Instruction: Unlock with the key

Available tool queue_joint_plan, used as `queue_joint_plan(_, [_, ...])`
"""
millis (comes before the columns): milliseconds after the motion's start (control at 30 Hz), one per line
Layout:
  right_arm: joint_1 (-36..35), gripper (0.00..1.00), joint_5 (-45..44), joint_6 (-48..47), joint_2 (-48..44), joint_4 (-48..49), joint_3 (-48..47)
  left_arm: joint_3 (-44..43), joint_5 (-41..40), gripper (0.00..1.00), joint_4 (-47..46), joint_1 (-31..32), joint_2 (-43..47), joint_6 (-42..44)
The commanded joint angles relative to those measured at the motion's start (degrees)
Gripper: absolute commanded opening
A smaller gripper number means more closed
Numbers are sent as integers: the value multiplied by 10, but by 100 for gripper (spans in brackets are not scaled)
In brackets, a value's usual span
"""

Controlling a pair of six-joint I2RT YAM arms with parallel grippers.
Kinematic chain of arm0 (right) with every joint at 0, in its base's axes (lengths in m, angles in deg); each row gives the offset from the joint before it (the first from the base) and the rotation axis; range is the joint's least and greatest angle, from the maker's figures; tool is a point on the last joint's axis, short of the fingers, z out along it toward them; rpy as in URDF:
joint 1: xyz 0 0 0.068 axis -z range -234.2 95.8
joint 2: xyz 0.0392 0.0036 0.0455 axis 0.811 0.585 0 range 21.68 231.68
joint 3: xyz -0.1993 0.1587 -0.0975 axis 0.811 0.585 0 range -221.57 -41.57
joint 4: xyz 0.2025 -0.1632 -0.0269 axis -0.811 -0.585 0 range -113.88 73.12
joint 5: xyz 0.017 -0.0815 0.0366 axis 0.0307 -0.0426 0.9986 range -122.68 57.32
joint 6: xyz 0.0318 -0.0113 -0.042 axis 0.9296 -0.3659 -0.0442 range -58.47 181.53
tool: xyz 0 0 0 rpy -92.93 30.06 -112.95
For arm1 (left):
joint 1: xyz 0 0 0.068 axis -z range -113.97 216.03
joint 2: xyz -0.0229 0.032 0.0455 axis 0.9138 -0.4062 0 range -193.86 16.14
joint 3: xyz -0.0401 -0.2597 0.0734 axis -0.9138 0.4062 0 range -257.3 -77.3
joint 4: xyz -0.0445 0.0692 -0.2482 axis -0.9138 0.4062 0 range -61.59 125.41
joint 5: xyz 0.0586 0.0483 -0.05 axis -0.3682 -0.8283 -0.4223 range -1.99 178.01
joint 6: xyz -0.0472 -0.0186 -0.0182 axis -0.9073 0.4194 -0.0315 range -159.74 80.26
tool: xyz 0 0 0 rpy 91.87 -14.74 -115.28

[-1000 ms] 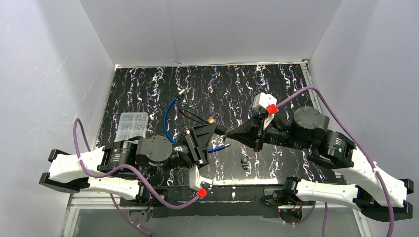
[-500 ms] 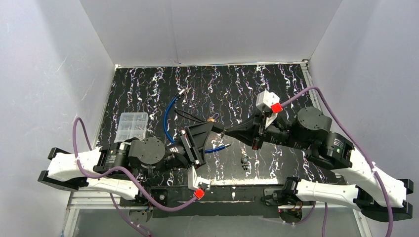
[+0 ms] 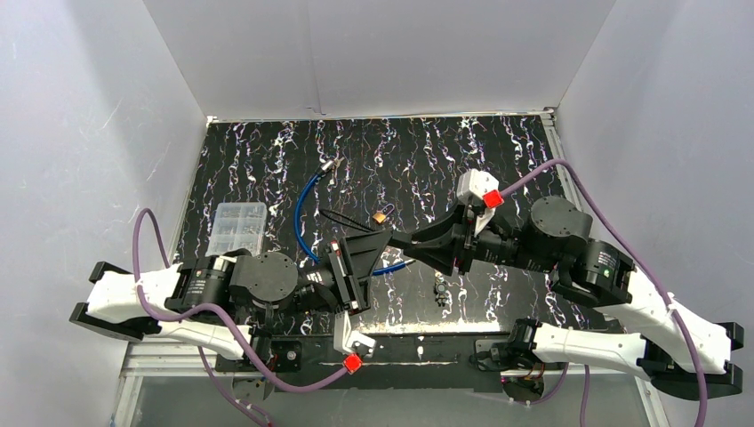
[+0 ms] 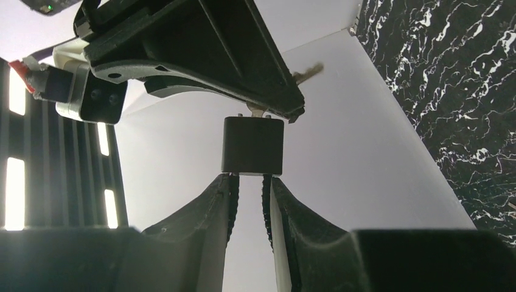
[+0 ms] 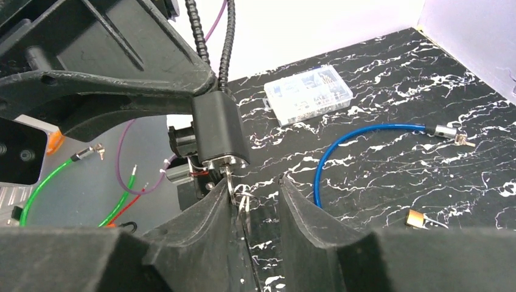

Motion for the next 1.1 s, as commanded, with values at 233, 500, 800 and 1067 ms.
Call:
queue_joint_plan(233, [2,28,10,-32,-2,-27,-42,-41,-8,0,35,39,-6,11])
queue_joint_plan(500, [2,23,25,-45,7,-70,-77,-11,-13,0,26,45,4,14])
queue_joint_plan(800, [2,24,51,-51,34,-93,-101,-1,-19,0,25,48,9,20])
queue_joint_plan(1067, [2,50,27,-75,20,-136,-137,7,-22,0,24,49,14,21])
